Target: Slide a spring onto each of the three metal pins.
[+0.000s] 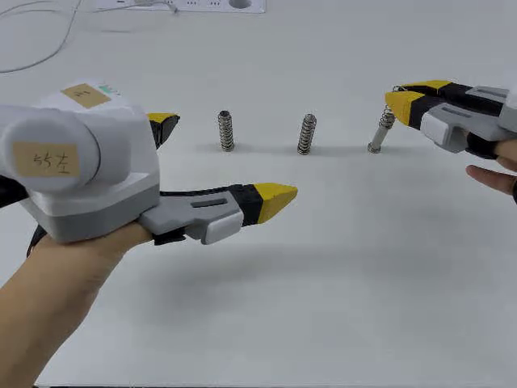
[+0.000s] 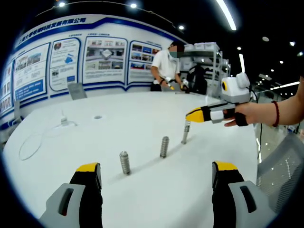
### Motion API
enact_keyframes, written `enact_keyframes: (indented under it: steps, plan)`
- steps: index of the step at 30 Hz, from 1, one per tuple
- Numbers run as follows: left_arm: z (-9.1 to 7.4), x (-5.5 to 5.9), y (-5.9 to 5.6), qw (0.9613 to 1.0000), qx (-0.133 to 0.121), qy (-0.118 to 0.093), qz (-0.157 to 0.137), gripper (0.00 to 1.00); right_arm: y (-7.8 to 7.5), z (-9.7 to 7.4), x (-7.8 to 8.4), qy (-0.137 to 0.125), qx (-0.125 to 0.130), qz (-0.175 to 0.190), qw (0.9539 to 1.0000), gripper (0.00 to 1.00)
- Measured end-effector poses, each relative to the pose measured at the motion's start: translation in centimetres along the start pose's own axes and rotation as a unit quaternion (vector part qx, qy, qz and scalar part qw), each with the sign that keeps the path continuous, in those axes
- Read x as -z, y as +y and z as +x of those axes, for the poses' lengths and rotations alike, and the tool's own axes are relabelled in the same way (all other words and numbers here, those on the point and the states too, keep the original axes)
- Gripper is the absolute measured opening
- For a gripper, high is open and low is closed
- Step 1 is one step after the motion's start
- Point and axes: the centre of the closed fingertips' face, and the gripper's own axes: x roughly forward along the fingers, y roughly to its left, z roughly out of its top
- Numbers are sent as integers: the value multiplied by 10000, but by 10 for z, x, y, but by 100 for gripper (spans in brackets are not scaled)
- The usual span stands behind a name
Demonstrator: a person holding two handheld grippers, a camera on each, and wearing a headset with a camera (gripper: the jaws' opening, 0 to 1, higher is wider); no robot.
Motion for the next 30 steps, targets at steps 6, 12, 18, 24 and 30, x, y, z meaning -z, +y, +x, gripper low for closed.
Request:
enact_keyframes:
  steps: [6, 12, 18, 24, 30]
  plan:
    - [0, 0, -1, 10000, 15, 8, 23, 98, 0, 3, 7, 57, 41, 48, 10000, 11]
    - [0, 0, -1, 10000, 21, 2, 20, 98, -1, 5, 17, 124, 87, 105, 9998, 12]
    - [0, 0, -1, 10000, 27, 1, 20, 98, 0, 7, 23, 191, 111, 161, 9996, 12]
    - [0, 0, 0, 10000, 25, 1, 27, 98, 4, 9, 31, 318, 90, 92, 9994, 12]
    - [1, 1, -1, 10000, 37, 10, 30, 98, 7, 8, 34, 376, 72, 62, 9992, 12]
